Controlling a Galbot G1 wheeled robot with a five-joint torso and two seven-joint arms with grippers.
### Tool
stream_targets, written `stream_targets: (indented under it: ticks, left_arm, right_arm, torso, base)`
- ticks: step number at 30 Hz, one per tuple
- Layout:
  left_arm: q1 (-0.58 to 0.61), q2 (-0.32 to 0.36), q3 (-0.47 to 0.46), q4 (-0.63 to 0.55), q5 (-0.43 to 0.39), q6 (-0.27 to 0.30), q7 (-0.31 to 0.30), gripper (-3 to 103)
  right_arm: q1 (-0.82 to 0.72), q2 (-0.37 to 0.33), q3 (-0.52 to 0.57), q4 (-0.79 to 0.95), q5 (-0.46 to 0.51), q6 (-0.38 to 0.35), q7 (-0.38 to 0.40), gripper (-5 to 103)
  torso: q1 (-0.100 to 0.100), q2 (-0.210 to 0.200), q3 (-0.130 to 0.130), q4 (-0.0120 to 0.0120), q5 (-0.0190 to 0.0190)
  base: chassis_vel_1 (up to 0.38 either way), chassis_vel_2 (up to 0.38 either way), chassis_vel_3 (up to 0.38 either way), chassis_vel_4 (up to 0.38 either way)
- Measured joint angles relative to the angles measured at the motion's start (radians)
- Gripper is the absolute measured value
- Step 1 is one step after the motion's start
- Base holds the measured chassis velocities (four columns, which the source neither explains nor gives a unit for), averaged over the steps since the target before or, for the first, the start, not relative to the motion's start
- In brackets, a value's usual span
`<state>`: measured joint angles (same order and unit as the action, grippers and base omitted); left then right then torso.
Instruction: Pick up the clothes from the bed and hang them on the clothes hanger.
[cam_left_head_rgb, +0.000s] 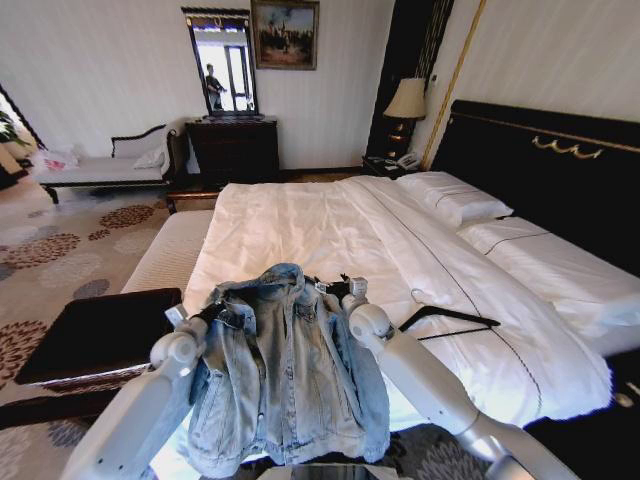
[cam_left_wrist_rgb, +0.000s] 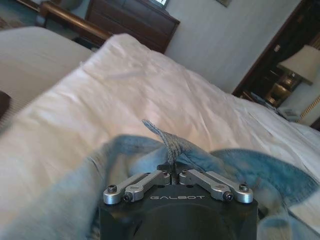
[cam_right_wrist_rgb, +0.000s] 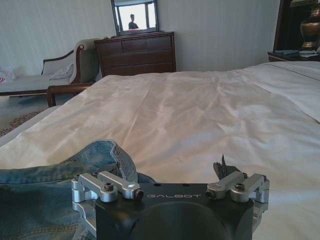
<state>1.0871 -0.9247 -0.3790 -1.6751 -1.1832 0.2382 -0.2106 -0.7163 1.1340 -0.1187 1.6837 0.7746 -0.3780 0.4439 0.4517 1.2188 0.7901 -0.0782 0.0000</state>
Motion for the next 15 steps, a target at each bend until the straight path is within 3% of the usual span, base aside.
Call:
stream_targets:
  ticks: [8, 15]
  left_arm:
    - [0.041, 0.059, -0.089, 0.02, -0.055, 0.005, 0.026, 3]
    - [0.082, 0.048, -0.106, 0.075, -0.035, -0.001, 0.061, 3]
  right_arm:
    - [0.003, 0.015, -0.017, 0.011, 0.012, -0.007, 0.01, 100]
    - [0.004, 0.008, -0.021, 0.019, 0.03, -0.011, 0.016, 100]
  torso:
    - [0.0, 0.0, 0.0, 0.0002, 0.0]
    - [0.0, 0.0, 0.0, 0.0002, -0.0002]
  base:
    - [0.0, 0.0, 0.0, 0.0]
    - [0.0, 0.0, 0.0, 0.0]
